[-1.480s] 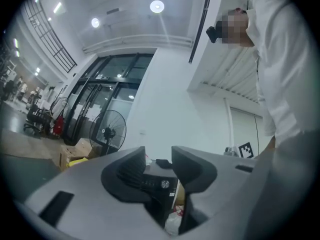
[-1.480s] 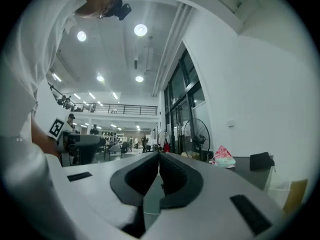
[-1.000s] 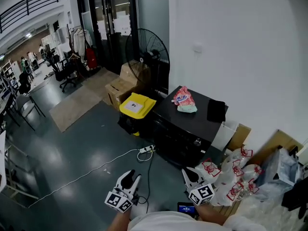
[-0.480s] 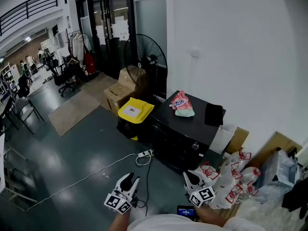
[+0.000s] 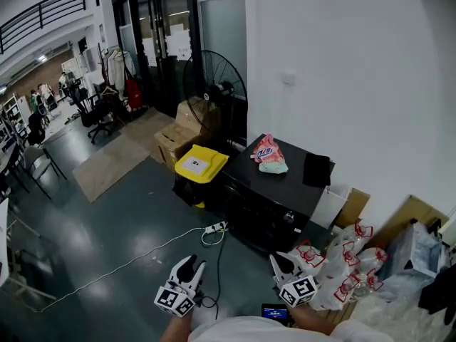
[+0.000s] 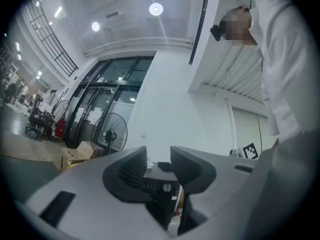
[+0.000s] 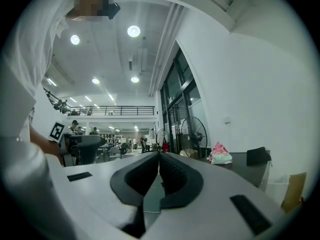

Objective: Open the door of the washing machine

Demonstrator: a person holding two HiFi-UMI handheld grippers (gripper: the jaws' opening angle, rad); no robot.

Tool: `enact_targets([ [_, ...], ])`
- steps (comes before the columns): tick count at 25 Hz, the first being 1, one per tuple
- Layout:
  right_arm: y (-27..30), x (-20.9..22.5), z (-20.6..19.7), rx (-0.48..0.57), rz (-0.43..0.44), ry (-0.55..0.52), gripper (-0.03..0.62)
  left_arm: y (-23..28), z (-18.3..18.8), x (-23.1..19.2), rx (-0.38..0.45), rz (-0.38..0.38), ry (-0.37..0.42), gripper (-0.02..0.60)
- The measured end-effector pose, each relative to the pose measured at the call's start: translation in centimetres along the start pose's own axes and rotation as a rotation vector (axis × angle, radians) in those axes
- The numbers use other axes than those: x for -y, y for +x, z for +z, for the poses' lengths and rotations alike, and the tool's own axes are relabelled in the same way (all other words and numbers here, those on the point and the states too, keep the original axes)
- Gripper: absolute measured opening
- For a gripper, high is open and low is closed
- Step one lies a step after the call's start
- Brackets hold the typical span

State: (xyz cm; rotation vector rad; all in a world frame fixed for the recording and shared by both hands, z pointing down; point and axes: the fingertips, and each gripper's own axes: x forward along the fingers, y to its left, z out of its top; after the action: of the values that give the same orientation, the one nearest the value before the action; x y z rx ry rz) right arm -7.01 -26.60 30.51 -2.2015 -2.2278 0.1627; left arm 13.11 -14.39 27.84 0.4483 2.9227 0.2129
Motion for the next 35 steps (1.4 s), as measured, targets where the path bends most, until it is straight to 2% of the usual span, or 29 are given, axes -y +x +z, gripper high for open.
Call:
enact_targets([
  [2,0.2,0.1,-0.1,-0.002,0.009,-0.011,0.032,0.3,-0.1,0.0,-0.006,-0.002,0.014,0.141],
  [10,1.0,1.8,-0.8,0.0,0.033,0.013,0.032,1.8,-1.4,0.1,-0.026,0.018,-0.022,0.135],
  [19,1.5,2.6,-3.3,-0.016,0.078,0.048,0.031,1.8,-3.3,0.0,-0.069,0.059,-0.016,0.135],
  [24,3.5,4.2,-5.0,-0.051,0.069,0.077,0.031,3.2,-4.9,-2.5,-0.104,0.087,-0.044,0.135],
  [30,8.5,6.8,-5.1,-0.085,0.057,0.068,0.032,8.3,-5.0,-6.5,-0.092,0.053,-0.042,0.135],
  [35,14.3,8.2,-3.9,-0.078,0.054,0.009,0.032,12.1,-4.6,-11.6,-0.09,0.022,-0.03,0.135],
])
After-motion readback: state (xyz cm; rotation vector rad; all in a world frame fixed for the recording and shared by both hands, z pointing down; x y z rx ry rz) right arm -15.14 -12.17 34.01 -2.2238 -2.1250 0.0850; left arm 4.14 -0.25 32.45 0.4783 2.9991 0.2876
